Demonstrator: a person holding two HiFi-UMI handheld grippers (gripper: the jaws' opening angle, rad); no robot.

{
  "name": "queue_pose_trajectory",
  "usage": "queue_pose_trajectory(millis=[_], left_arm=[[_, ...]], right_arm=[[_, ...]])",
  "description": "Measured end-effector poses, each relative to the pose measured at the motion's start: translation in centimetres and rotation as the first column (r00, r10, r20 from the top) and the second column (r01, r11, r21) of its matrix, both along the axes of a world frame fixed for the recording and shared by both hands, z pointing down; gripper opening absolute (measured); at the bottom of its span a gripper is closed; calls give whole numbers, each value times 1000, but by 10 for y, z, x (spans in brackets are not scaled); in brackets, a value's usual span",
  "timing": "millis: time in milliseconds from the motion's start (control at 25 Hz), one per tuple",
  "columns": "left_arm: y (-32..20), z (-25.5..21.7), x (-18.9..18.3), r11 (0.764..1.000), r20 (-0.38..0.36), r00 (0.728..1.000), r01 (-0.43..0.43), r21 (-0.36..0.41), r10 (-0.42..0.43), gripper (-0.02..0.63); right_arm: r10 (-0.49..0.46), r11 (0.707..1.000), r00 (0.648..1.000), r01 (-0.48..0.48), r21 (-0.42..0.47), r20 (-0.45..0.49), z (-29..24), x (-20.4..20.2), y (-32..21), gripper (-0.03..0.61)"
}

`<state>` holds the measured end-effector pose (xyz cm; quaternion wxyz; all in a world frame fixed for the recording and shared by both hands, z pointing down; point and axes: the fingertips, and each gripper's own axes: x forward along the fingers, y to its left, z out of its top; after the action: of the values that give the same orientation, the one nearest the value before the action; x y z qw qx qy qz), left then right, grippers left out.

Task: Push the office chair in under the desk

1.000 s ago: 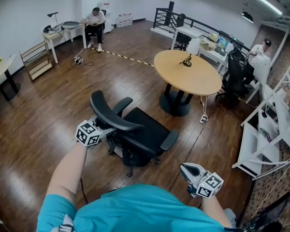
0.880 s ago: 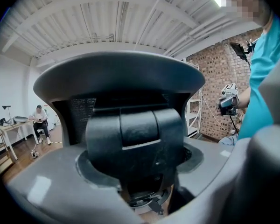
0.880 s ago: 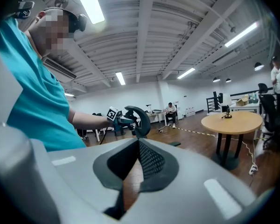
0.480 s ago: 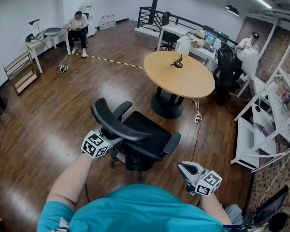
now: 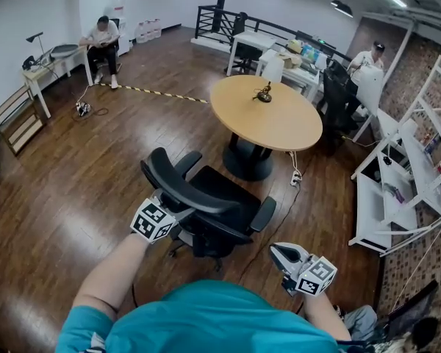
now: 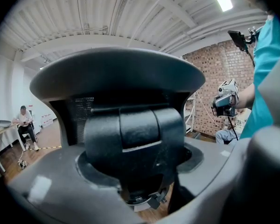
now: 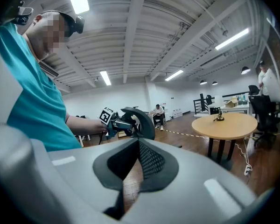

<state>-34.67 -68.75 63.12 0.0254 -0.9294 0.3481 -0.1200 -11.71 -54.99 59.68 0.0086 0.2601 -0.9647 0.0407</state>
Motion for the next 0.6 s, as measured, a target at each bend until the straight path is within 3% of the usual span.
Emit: queue_pose_trajectory(millis=[240,600], left_arm=[[-45,5,17,1000,0,1000,-8,1,8,313],[-117,9,79,1000,7,1000,16,-26,-16,314]], right_arm=[[-7,1000,1000,7,-2,17,15,26,-45,0],[-68,998,997,68,14,24,3,129,-137,0]])
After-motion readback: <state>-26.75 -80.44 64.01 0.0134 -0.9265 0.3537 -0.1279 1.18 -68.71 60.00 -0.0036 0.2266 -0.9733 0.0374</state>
